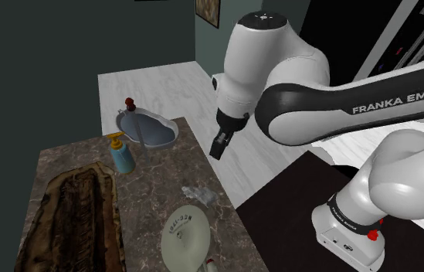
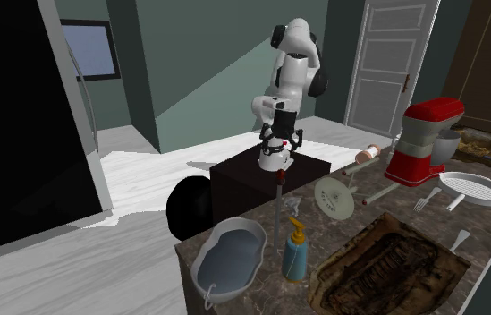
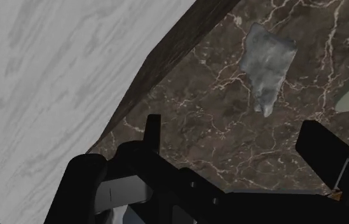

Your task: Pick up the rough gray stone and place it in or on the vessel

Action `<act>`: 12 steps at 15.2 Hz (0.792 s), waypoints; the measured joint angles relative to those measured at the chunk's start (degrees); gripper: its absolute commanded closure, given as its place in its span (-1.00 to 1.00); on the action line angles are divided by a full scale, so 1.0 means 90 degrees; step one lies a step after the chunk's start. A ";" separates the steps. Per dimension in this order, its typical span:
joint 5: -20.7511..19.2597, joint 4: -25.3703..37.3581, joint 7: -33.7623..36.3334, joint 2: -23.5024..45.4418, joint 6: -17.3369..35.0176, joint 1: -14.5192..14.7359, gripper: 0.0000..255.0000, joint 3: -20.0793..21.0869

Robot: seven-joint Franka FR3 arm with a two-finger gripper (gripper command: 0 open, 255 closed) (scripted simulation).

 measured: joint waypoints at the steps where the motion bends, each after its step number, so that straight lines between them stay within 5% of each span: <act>1: -0.0081 -0.0012 0.0075 0.0140 0.0181 0.0002 -1.00 0.0154; 9: -0.1603 0.0273 0.1514 0.1732 0.1473 -0.0453 -1.00 0.1846; 12: -0.2167 0.0297 0.1907 0.2147 0.1763 -0.0702 -1.00 0.2099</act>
